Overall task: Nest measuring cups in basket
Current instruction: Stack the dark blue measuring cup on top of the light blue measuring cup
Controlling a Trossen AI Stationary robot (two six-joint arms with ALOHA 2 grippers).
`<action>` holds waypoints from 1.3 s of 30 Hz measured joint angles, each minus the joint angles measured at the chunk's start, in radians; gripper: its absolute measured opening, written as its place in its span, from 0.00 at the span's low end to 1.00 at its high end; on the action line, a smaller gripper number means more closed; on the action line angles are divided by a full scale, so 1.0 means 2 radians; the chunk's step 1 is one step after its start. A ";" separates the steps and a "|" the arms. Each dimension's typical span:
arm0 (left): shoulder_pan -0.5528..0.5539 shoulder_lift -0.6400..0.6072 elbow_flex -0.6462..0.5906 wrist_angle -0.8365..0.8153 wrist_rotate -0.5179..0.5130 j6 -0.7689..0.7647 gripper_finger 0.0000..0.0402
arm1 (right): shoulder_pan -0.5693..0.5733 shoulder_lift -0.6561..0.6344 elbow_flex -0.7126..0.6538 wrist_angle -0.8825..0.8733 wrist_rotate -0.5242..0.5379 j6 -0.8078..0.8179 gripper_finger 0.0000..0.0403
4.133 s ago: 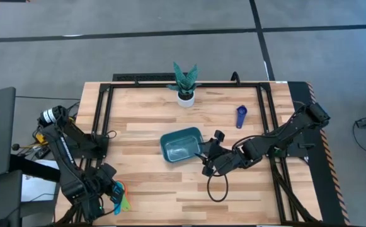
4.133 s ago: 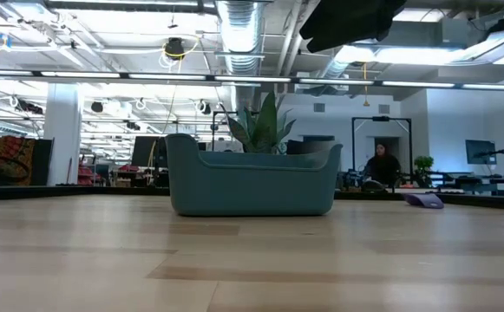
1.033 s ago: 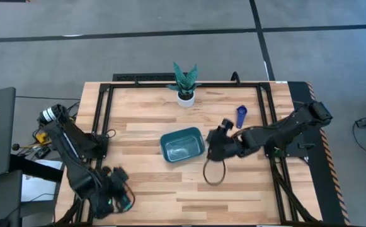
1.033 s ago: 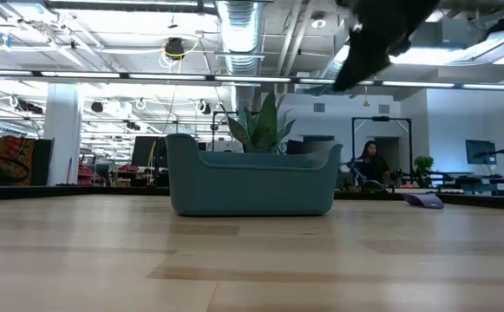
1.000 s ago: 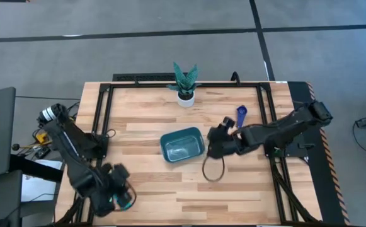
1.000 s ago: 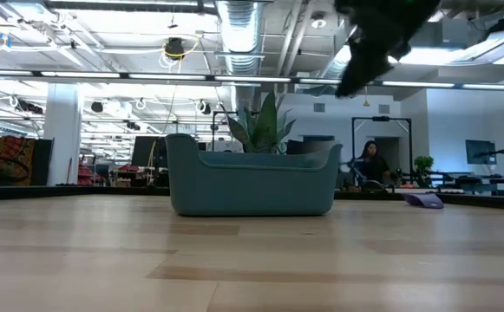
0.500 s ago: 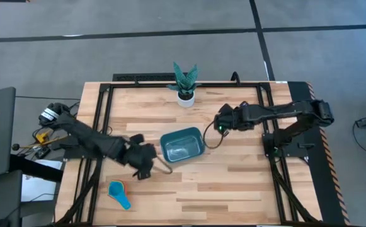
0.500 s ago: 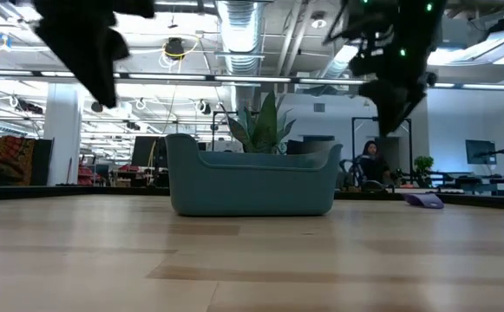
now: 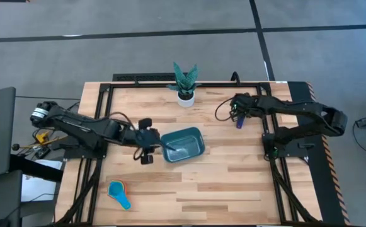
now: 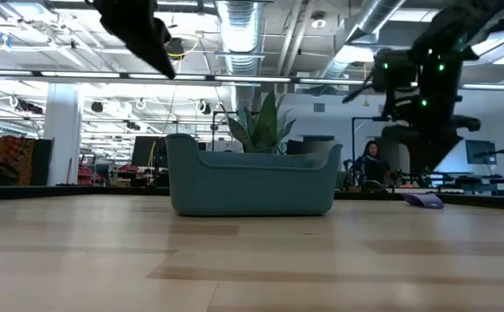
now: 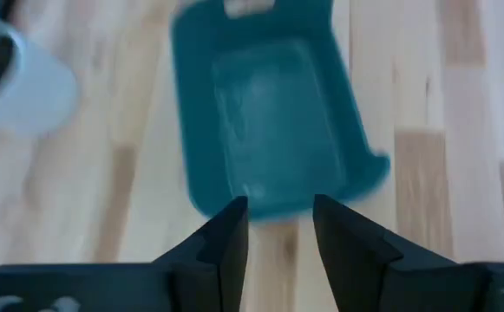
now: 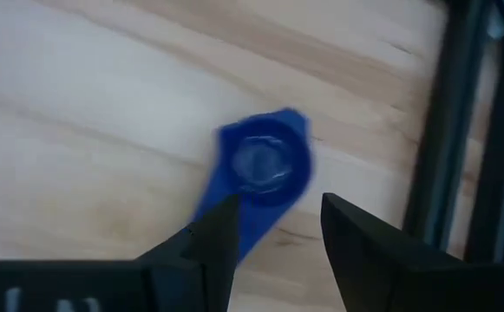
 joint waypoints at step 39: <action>0.017 -0.149 -0.183 0.166 -0.032 -0.092 0.30 | 0.013 0.021 -0.012 0.096 -0.039 -0.070 0.04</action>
